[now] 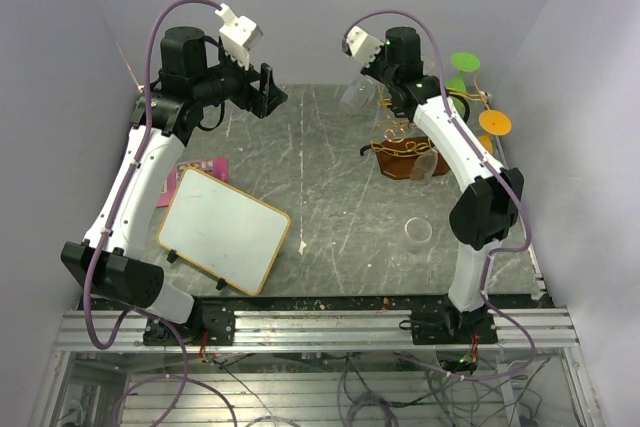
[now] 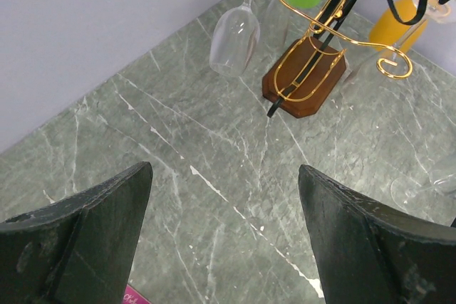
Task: Place the wine glass upside down on the wine glass rack
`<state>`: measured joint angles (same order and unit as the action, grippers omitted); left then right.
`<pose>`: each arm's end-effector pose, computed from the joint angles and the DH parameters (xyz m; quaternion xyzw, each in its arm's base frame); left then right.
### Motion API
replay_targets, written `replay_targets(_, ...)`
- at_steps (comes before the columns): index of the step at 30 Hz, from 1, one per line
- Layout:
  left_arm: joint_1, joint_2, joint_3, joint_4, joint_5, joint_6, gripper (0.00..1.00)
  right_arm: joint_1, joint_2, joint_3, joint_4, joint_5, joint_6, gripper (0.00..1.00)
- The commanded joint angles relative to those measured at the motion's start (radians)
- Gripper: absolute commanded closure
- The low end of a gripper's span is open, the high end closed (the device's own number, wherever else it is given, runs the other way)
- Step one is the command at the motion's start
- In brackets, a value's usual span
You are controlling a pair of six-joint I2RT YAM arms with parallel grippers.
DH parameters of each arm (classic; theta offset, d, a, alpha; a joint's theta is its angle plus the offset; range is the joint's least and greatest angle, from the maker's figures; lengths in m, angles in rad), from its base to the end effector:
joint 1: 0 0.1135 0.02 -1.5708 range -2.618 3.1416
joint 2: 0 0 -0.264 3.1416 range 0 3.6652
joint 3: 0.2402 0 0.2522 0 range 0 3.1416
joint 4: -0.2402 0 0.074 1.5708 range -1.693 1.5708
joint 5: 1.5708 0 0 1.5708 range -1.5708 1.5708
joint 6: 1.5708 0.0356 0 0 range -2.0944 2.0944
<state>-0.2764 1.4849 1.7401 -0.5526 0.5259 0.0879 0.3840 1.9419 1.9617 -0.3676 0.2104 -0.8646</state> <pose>0.3024 -0.1044 0.4657 0.2926 0.7356 -0.2621 0.5519 0.4309 0.1661 0.3873 -0.4270 0.6959 -0.2194 0.5341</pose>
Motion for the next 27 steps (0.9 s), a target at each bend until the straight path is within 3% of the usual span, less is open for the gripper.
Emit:
replay_targets(1, 0.008, -0.019, -0.001, 0.008, 0.025, 0.018, 0.07, 0.005, 0.025, 0.039, 0.073, 0.023, -0.006, 1.00)
replay_targets(27, 0.008, -0.029, -0.024, 0.000, 0.014, 0.030, 0.07, 0.026, 0.039, 0.077, 0.028, -0.111, 0.004, 1.00)
